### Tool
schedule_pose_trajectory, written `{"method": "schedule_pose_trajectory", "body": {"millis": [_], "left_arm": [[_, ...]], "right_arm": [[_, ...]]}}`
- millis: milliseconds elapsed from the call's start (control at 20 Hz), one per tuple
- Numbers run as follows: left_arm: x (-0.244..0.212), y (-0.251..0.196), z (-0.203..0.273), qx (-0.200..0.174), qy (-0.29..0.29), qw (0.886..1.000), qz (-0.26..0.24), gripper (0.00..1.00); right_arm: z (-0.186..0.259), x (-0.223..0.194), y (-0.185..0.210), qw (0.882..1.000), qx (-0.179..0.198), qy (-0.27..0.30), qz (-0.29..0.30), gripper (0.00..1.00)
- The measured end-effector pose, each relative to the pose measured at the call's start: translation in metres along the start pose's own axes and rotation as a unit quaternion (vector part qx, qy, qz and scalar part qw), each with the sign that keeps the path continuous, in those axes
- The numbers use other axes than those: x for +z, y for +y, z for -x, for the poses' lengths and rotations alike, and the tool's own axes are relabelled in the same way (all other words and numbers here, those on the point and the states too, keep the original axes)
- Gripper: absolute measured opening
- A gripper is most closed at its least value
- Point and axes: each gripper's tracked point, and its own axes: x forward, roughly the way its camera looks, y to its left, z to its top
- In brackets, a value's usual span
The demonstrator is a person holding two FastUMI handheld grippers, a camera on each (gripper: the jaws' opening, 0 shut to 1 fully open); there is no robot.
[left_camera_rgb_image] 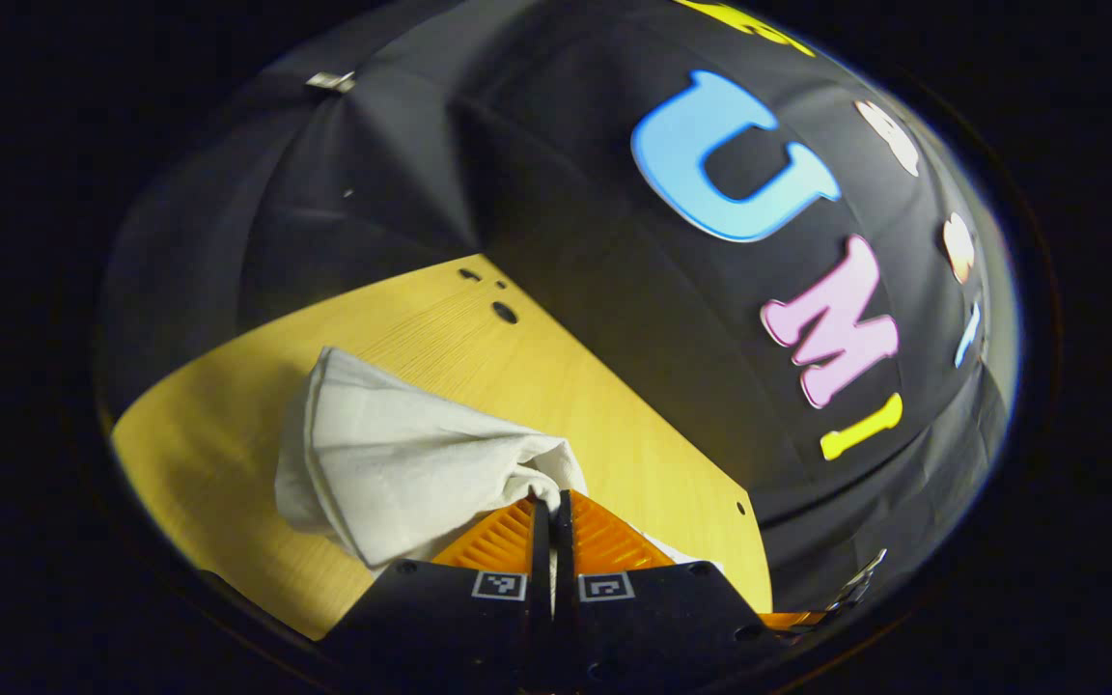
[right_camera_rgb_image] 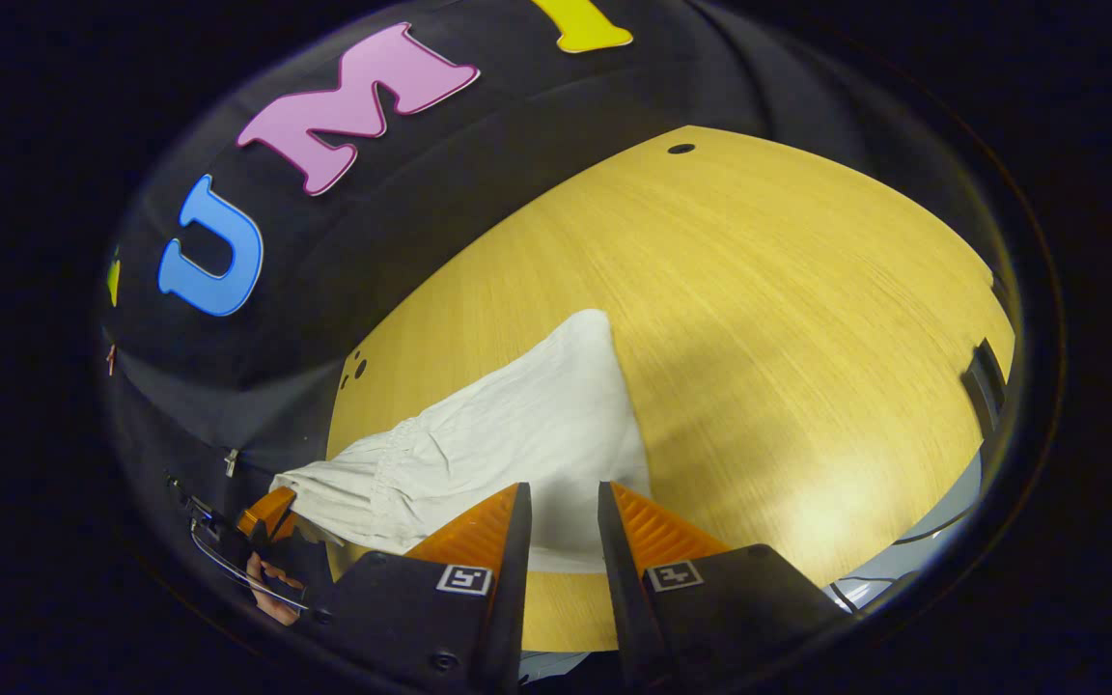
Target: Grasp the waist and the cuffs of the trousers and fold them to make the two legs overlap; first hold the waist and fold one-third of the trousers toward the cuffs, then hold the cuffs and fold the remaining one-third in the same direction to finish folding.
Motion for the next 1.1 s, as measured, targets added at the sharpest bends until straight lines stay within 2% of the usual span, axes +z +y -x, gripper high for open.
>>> {"method": "schedule_pose_trajectory", "body": {"millis": [150,300,500,650,800,1050,1100], "left_arm": [[0.001,-0.048,-0.003,-0.034,-0.002,0.996,-0.082,0.05],[-0.007,-0.1,-0.013,-0.076,0.003,0.99,-0.121,0.05],[-0.043,-0.16,-0.02,-0.125,0.033,0.971,-0.2,0.05],[-0.091,-0.185,-0.026,-0.152,0.083,0.948,-0.268,0.05],[-0.141,-0.192,-0.035,-0.161,0.128,0.92,-0.334,0.05],[-0.205,-0.18,-0.044,-0.168,0.203,0.859,-0.438,0.05],[-0.214,-0.178,-0.045,-0.171,0.211,0.847,-0.457,0.05]], "right_arm": [[0.017,0.011,-0.027,1.0,-0.012,-0.012,-0.014,0.43],[0.024,0.012,-0.048,0.999,-0.024,-0.011,-0.019,0.43],[0.024,0.007,-0.064,0.999,-0.031,0.0,-0.02,0.43],[0.021,0.009,-0.064,0.999,-0.028,0.008,-0.023,0.43],[0.018,0.012,-0.073,0.999,-0.029,0.012,-0.026,0.43],[0.02,0.014,-0.09,0.999,-0.034,0.015,-0.037,0.43],[0.021,0.014,-0.094,0.998,-0.037,0.015,-0.04,0.53]]}}
